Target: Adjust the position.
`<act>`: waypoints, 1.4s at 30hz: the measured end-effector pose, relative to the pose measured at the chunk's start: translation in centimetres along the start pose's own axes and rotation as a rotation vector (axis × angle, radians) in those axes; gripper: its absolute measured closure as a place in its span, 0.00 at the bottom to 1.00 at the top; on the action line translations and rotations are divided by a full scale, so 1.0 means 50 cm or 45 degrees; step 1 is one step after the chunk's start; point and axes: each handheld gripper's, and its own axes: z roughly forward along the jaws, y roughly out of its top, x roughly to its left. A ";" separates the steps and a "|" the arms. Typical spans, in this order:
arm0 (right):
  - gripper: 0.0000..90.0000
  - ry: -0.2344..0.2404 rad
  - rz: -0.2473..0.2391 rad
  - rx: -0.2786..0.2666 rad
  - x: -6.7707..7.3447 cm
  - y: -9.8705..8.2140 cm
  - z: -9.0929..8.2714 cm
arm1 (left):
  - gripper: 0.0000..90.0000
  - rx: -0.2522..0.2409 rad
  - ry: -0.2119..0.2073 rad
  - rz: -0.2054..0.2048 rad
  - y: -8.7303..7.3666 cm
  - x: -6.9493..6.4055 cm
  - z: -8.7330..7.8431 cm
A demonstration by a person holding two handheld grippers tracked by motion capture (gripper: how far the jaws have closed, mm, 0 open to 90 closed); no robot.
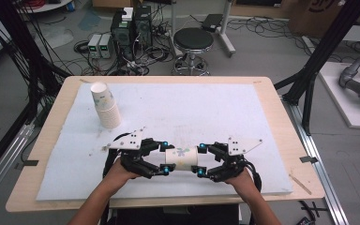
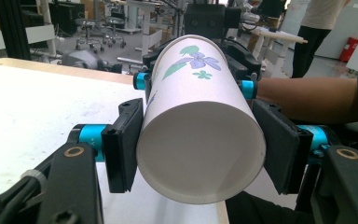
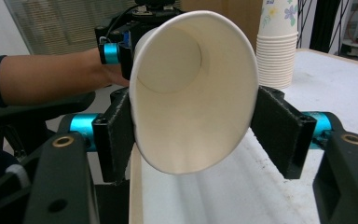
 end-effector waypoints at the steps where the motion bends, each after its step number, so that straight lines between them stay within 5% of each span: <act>1: 0.38 0.002 0.000 -0.001 0.000 0.000 0.000 | 0.41 -0.001 0.001 -0.001 0.000 0.000 0.000; 5: 0.38 -0.002 0.009 0.005 0.000 0.001 -0.001 | 0.38 0.020 0.012 -0.030 -0.002 -0.001 0.002; 9: 0.38 -0.016 0.021 0.030 -0.001 0.001 -0.002 | 0.16 0.105 0.098 -0.060 0.001 -0.007 0.008; 12: 0.38 -0.040 -0.001 0.074 0.000 0.005 -0.003 | 0.16 0.174 0.149 -0.051 0.002 -0.010 0.007; 24: 0.38 -0.136 -0.138 0.384 0.009 0.042 0.023 | 0.16 0.360 0.166 0.045 0.014 -0.010 0.001; 42: 0.37 -0.107 -0.298 0.727 0.013 0.122 0.093 | 0.19 0.534 0.156 0.111 0.021 -0.004 0.011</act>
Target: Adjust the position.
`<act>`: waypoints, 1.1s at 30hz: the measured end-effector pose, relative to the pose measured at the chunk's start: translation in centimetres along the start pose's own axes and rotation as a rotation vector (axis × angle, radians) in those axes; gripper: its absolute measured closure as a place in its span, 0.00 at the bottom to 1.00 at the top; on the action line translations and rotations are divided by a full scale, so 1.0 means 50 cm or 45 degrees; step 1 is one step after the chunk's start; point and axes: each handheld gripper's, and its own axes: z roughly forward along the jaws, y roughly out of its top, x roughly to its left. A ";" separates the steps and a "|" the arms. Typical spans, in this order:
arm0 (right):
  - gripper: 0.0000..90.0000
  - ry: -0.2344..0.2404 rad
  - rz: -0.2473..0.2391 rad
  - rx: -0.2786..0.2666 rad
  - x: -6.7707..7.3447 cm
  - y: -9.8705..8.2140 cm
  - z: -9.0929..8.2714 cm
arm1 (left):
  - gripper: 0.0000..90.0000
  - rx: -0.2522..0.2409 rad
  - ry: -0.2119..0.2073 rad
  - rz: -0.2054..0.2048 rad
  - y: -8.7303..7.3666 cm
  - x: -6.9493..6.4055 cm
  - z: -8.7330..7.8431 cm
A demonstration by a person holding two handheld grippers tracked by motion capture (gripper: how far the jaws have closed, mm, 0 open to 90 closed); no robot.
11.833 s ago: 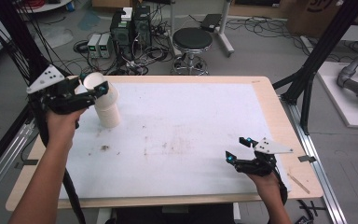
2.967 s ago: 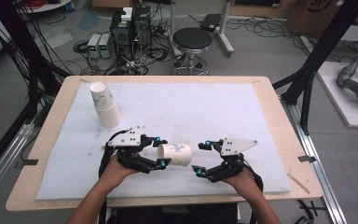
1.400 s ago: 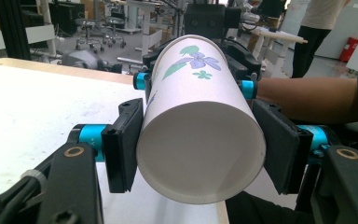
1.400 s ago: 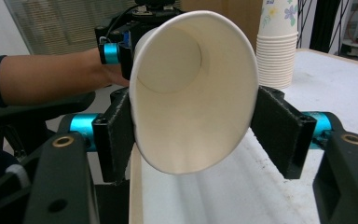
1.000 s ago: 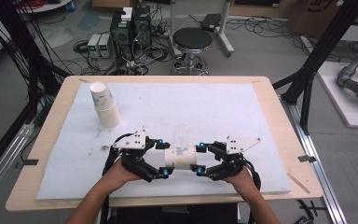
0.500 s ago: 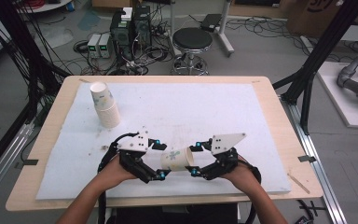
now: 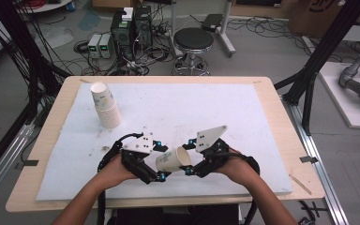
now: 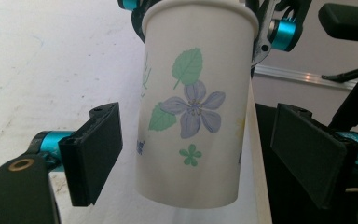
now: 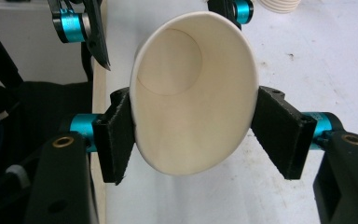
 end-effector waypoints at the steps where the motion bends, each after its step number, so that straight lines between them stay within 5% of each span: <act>1: 0.37 0.002 -0.009 0.013 -0.001 0.004 0.001 | 0.19 0.002 -0.001 -0.004 0.000 0.000 0.002; 19: 0.37 0.014 -0.108 0.254 -0.001 0.054 0.023 | 0.22 0.129 0.008 0.034 0.002 -0.001 0.022; 33: 0.36 0.037 -0.161 0.322 0.002 0.075 0.041 | 0.25 0.155 -0.006 0.017 0.000 0.001 0.033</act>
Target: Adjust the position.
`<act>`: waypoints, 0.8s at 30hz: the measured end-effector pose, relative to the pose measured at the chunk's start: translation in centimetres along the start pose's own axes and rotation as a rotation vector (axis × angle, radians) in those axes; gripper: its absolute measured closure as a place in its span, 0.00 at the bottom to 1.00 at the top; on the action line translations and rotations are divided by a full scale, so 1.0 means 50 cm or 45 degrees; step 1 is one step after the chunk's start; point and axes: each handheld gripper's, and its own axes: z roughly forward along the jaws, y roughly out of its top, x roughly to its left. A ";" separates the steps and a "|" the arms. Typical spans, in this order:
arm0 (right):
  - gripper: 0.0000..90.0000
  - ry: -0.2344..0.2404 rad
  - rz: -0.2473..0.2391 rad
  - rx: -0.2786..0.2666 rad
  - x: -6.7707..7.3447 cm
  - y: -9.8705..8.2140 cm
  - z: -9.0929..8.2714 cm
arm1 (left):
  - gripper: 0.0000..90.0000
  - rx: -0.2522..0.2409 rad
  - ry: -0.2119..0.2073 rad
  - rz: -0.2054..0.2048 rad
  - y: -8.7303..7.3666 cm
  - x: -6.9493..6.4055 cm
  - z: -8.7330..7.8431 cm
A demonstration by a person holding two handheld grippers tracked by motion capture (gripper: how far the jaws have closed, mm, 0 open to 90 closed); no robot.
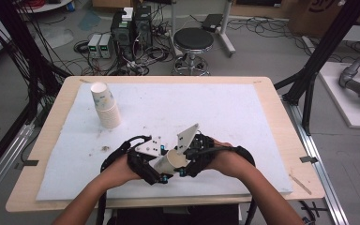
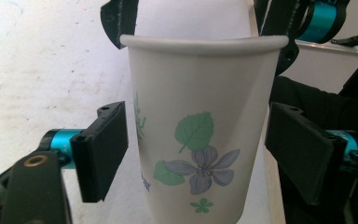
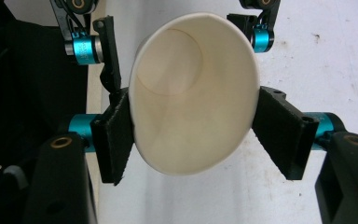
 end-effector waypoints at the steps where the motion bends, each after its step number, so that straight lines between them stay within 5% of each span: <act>1: 0.36 0.004 -0.002 0.002 0.000 0.000 0.001 | 0.26 0.010 -0.004 0.007 0.000 0.002 0.000; 15: 0.35 0.010 -0.028 0.009 0.002 0.002 0.006 | 0.39 0.011 -0.018 -0.004 -0.001 0.004 0.004; 24: 0.25 0.022 0.107 -0.154 -0.006 -0.018 -0.007 | 0.36 -0.066 -0.011 -0.046 -0.011 0.007 -0.001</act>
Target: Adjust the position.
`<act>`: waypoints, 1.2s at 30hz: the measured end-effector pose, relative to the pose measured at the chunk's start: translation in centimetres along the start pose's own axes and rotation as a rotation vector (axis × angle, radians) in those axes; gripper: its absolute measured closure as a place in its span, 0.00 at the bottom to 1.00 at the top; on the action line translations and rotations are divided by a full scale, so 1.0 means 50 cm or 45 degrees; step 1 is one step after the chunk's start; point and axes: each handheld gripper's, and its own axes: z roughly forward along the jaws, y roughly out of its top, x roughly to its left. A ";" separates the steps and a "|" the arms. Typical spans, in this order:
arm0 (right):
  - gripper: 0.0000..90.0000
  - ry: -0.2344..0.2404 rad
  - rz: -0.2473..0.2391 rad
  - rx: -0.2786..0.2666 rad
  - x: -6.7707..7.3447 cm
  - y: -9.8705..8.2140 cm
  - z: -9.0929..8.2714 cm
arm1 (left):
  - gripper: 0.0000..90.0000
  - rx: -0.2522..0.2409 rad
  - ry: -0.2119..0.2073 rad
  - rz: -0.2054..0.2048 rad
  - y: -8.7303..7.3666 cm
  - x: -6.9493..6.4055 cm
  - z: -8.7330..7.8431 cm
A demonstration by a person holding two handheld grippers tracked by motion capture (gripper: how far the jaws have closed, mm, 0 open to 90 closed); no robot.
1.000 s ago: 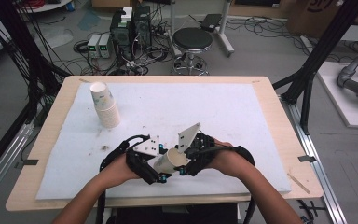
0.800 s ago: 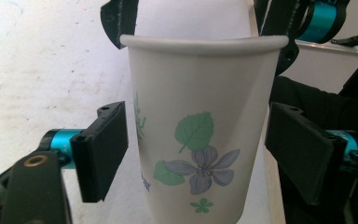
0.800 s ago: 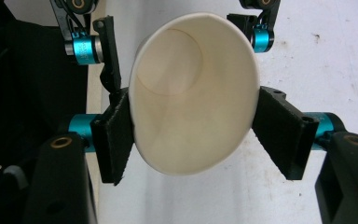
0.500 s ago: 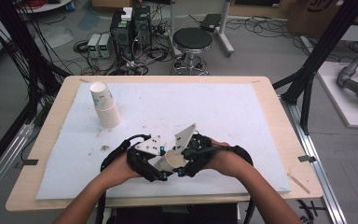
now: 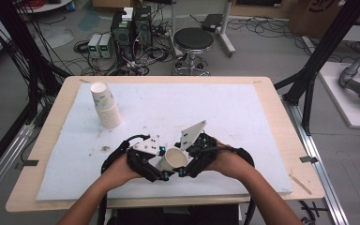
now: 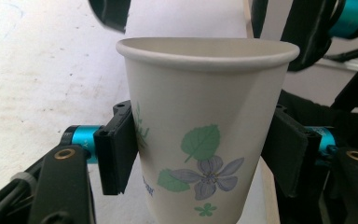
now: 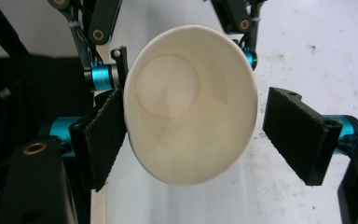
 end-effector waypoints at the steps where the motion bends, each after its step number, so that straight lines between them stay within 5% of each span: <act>1: 0.25 -0.003 0.011 -0.024 -0.001 -0.003 -0.004 | 0.35 -0.004 0.009 -0.003 -0.002 0.000 0.000; 10: 0.25 -0.085 0.135 -0.250 -0.008 -0.051 -0.059 | 0.33 -0.130 0.079 -0.083 -0.044 0.004 -0.011; 17: 0.25 -0.190 0.287 -0.398 -0.004 -0.130 -0.081 | 0.32 -0.241 0.170 -0.156 -0.085 0.012 -0.038; 28: 0.25 -0.379 0.479 -0.494 0.026 -0.256 -0.073 | 0.32 -0.402 0.323 -0.213 -0.125 0.021 -0.079; 34: 0.25 -0.541 0.554 -0.520 0.036 -0.299 -0.070 | 0.32 -0.505 0.451 -0.212 -0.139 0.014 -0.099; 36: 0.25 -0.548 0.559 -0.512 0.036 -0.305 -0.071 | 0.32 -0.521 0.482 -0.203 -0.143 0.011 -0.104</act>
